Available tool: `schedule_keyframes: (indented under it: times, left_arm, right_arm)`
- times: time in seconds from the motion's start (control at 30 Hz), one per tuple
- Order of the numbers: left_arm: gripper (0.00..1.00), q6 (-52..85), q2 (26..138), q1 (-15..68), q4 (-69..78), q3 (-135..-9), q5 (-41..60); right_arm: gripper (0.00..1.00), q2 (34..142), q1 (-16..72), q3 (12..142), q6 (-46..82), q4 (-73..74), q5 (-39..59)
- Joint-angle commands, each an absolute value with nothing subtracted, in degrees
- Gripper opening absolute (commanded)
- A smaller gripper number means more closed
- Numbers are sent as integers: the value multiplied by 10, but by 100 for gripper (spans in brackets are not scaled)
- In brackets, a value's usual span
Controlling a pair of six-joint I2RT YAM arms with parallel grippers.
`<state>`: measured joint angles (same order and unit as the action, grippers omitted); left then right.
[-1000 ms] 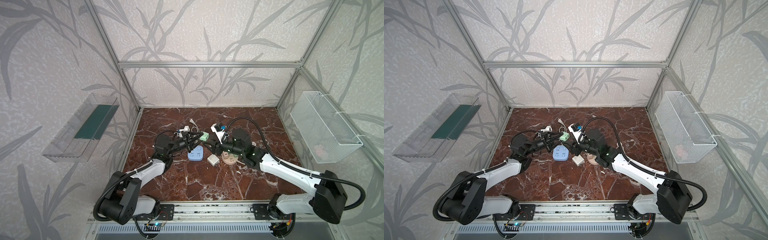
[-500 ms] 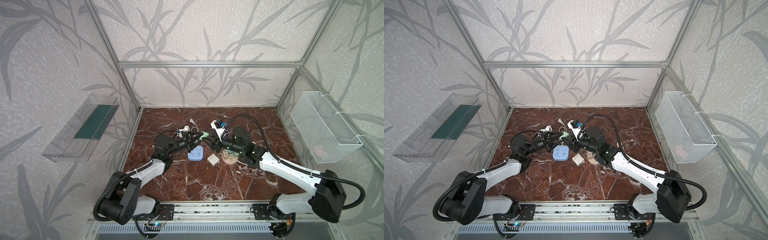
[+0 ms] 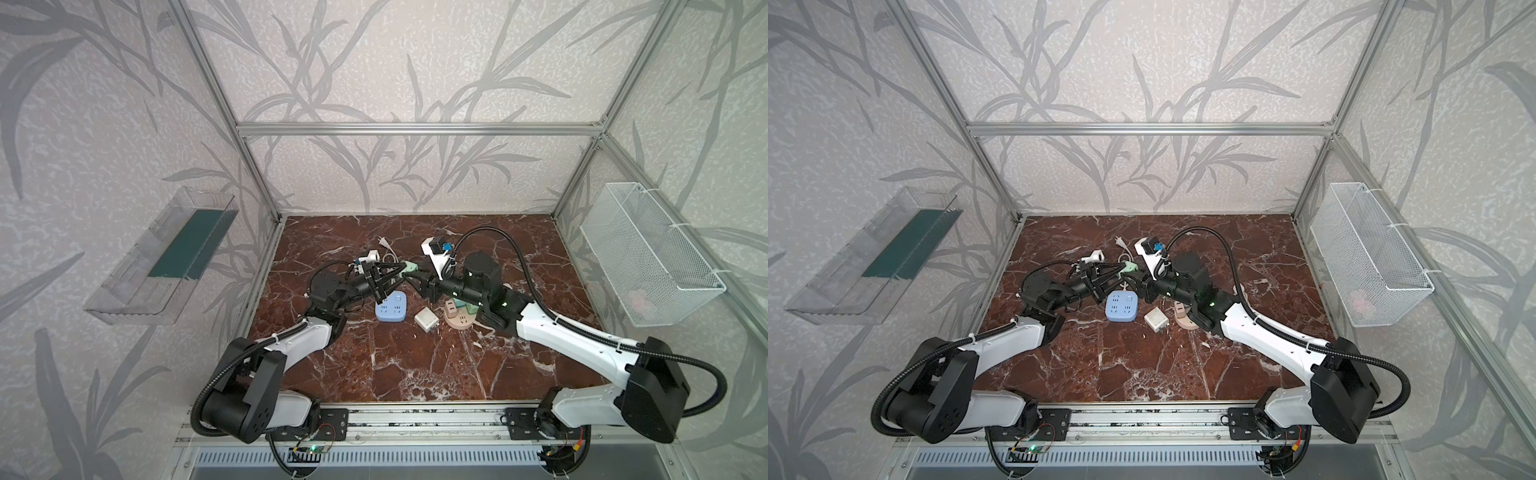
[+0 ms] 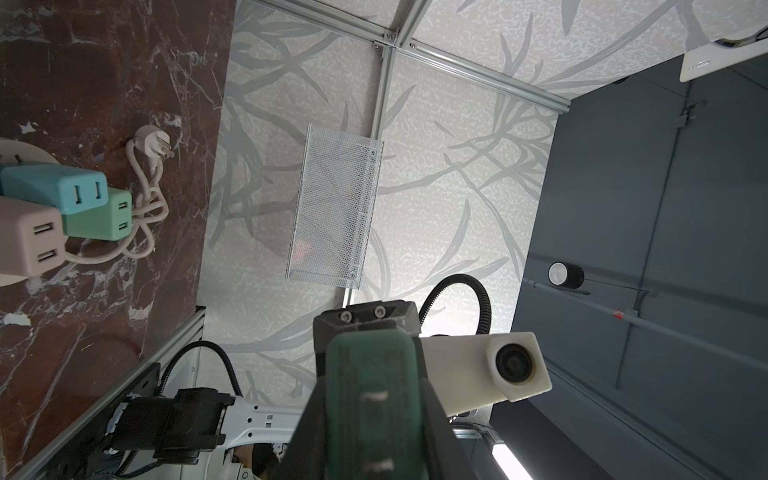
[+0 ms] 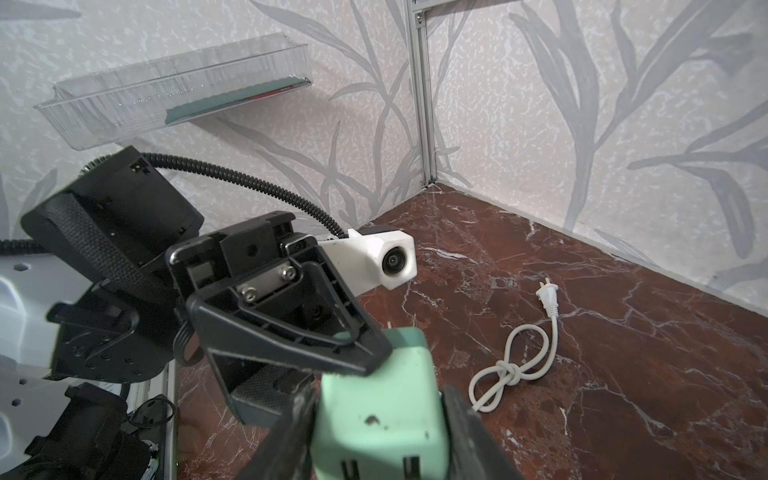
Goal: Insert the plug
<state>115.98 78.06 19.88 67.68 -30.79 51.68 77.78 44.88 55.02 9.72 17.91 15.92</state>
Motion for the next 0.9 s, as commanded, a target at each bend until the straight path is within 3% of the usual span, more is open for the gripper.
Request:
schedule_keyframes:
  times: [0.0,0.13,0.23,0.37,0.4,0.43,0.47,0.5,0.53,0.57,0.63,0.73,0.8,0.87]
  left_arm:
    - [0,1192,781,201,728,-306,519]
    - [0,1201,783,201,738,-307,517]
    - [0,1211,789,202,756,-309,517]
    - [0,1215,800,201,766,-305,518]
    - [6,1214,803,201,770,-305,519]
    - [25,1213,807,200,772,-305,520]
    - [46,1209,809,200,772,-306,522]
    - [79,1203,810,198,768,-308,525]
    - [96,1188,807,197,754,-312,530]
    - [99,1164,801,196,723,-319,540]
    - [99,1082,768,192,590,-336,557]
    - [99,832,683,182,187,-403,538]
    - [99,635,633,178,-112,-480,433]
    - [99,522,600,170,-256,-531,342]
  right_arm:
    - [48,782,454,557,106,203,177]
    - [39,788,454,563,105,199,181]
    - [15,793,454,567,108,199,180]
    - [0,796,454,577,123,186,174]
    - [0,796,454,578,125,184,173]
    - [0,797,454,579,126,180,171]
    - [0,798,454,581,127,174,167]
    - [0,799,454,584,128,165,162]
    - [0,800,453,589,130,154,156]
    - [0,801,452,595,131,139,149]
    - [0,806,447,615,138,96,137]
    - [0,809,438,641,155,41,124]
    - [0,813,435,661,163,-1,115]
    - [0,819,434,683,171,-41,111]
